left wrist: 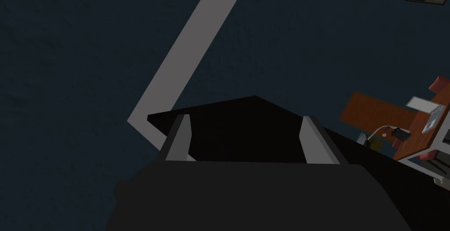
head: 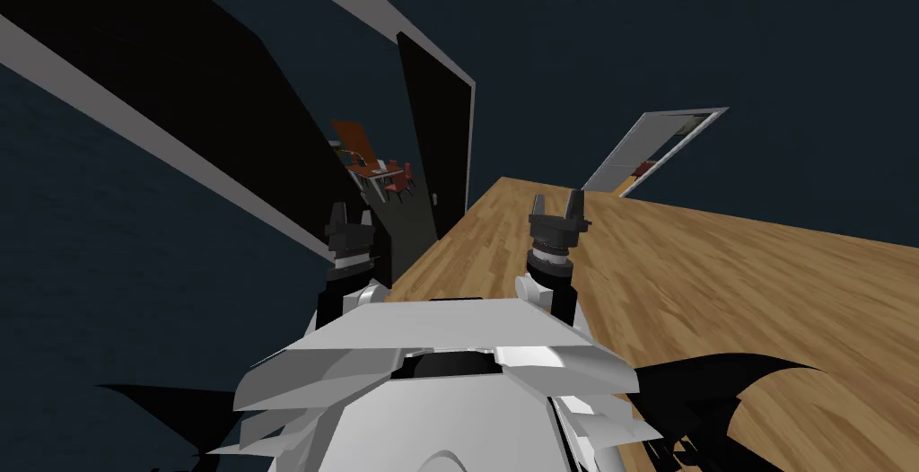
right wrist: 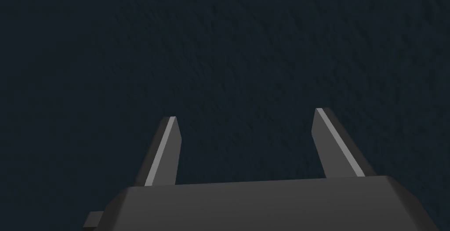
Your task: Push the door open
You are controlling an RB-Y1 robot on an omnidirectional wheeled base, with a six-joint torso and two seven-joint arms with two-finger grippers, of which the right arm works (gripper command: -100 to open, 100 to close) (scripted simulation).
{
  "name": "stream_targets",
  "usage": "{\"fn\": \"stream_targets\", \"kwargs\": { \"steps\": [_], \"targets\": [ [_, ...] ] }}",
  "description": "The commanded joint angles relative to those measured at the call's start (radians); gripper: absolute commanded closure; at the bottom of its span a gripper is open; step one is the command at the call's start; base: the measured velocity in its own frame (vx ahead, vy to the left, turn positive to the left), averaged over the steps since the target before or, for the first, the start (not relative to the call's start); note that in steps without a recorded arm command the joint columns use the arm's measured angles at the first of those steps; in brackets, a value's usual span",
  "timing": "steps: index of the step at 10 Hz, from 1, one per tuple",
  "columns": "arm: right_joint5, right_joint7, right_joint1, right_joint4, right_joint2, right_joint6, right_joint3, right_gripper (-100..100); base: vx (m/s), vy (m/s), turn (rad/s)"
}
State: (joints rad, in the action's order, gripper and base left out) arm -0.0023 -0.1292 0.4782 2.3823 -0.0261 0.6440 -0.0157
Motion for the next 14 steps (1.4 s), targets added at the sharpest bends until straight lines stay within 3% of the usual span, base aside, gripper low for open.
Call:
{"fn": "stream_targets", "kwargs": {
  "steps": [1,14],
  "targets": [
    [0.002,0.000,-0.011,-0.030,-0.007,0.003,-0.004,-100,0.149,0.026,0.052],
    [0.022,0.003,-0.110,-0.293,-0.046,0.027,-0.040,-100,0.092,-0.014,0.063]
  ]
}}
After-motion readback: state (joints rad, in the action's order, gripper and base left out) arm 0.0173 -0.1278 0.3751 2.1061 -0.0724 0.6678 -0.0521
